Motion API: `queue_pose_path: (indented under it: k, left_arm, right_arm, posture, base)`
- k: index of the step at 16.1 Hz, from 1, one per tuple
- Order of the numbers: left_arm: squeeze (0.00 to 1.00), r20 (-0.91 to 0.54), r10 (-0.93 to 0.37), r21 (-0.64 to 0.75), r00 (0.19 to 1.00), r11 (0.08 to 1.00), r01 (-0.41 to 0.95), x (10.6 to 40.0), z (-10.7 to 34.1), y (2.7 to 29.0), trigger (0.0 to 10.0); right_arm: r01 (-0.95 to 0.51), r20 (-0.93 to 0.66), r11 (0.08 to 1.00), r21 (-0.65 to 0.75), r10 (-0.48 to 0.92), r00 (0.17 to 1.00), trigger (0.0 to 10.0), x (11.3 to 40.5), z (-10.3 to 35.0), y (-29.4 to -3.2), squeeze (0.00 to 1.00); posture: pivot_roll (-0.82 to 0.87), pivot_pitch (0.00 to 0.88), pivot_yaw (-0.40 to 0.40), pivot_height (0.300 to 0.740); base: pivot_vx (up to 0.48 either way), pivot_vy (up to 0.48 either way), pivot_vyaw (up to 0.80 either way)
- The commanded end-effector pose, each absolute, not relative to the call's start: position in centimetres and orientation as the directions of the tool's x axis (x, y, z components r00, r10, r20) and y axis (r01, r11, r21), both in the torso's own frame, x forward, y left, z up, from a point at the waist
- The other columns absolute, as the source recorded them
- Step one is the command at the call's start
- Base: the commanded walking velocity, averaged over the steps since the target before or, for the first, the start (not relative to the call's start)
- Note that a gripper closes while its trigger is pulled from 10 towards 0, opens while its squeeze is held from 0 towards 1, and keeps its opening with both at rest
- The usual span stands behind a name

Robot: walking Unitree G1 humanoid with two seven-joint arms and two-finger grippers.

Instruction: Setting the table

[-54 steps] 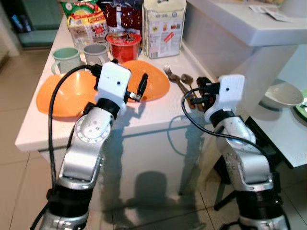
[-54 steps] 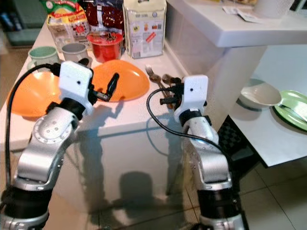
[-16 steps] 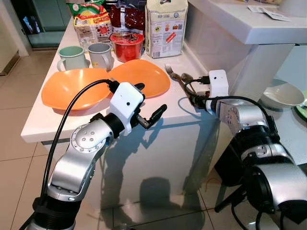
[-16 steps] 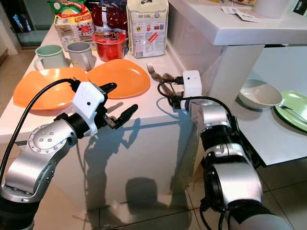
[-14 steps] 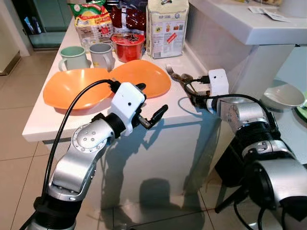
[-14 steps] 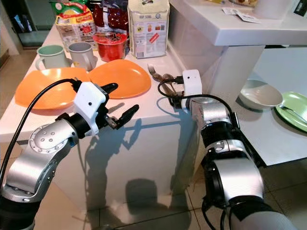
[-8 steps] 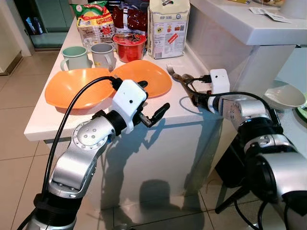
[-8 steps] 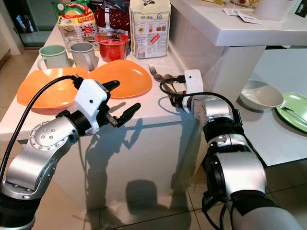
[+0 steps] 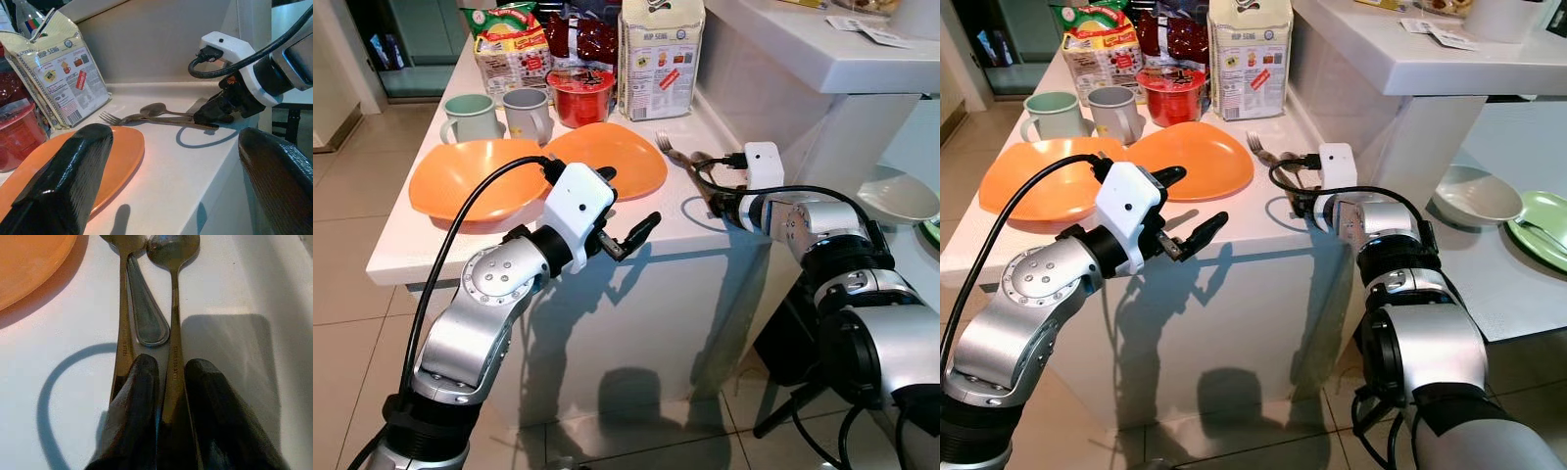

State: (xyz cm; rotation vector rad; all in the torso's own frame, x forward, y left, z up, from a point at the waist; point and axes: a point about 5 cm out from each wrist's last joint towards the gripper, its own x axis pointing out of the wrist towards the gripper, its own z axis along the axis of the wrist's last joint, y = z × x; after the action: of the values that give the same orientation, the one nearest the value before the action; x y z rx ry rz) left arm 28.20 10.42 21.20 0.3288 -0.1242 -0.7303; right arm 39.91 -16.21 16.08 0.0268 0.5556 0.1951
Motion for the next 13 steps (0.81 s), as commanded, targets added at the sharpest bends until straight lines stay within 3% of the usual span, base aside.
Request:
queue_pose_path:
  k: [1, 6, 13]
  left_arm:
    - [0.00, -0.005, -0.692, 0.352, 0.722, 0.675, 0.649, 28.2, 21.6, 9.9, 10.0]
    - [0.00, 0.000, -0.693, 0.356, 0.721, 0.674, 0.648, 28.1, 21.7, 9.8, 10.0]
    - [0.00, 0.062, -0.637, 0.368, 0.769, 0.730, 0.575, 28.5, 22.4, 10.4, 10.0]
  right_arm:
    - [-0.137, -0.577, 0.986, 0.094, 0.166, 0.800, 0.0, 39.4, 14.8, -16.9, 0.00]
    - [-0.103, -0.560, 0.990, 0.093, 0.137, 0.817, 0.0, 39.5, 14.9, -17.2, 0.00]
    - [-0.122, -0.366, 0.992, 0.018, 0.120, 0.923, 0.0, 40.8, 19.1, -16.2, 0.00]
  posture:
    - [0.05, 0.000, -0.030, 0.740]
    - [0.05, 0.000, -0.032, 0.740]
    - [0.05, 0.000, -0.043, 0.740]
  base:
    - [0.000, 0.000, 0.00]
    - [0.000, 0.000, 0.00]
    - [0.000, 0.000, 0.00]
